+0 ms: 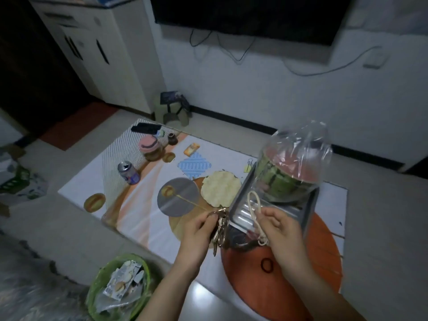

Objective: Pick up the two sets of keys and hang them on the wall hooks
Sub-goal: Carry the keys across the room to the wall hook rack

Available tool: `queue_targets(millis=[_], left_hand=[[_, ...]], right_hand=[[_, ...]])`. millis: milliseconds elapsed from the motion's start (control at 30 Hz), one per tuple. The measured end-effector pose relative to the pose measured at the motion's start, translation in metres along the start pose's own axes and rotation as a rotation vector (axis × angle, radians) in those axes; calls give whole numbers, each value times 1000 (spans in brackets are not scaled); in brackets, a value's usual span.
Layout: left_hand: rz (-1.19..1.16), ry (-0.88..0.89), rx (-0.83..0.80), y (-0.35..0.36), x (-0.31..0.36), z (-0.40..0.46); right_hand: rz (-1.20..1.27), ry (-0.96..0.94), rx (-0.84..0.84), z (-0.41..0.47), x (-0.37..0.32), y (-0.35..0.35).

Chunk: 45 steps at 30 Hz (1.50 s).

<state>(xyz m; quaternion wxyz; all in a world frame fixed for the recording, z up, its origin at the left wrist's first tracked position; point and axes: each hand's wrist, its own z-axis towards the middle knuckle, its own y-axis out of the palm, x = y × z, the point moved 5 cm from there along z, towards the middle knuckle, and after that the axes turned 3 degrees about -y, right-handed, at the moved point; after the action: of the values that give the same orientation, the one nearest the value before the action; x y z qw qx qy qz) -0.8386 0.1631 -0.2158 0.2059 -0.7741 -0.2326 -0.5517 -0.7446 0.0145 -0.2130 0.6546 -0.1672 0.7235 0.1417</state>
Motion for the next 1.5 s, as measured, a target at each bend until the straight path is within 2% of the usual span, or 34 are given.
queue_targets(millis=[167,333,533,800,1133,1300,1433,1500], left_hand=[[-281,-122,-36,90,56,-32],[-536,-154,-167,200,105,-66],[-703,-163,-362,328,171,-100],[-581,-101,-420,451,234,-95],[-513,61,-443,578,307,15],[-487,138,-293,616,350,83],[-347,254,-292,636,382,132],[-293,293,-242,641,392,163]], right_hand=[[46,-89,34,-5,-65,-91],[81,-130,1,-7,-111,-198],[64,-190,-28,-1,-163,-322],[111,-269,43,41,-210,-444],[86,-355,132,173,-257,-553],[94,-397,128,257,-287,-586],[82,-405,74,327,-301,-598],[95,-408,45,368,-305,-599]])
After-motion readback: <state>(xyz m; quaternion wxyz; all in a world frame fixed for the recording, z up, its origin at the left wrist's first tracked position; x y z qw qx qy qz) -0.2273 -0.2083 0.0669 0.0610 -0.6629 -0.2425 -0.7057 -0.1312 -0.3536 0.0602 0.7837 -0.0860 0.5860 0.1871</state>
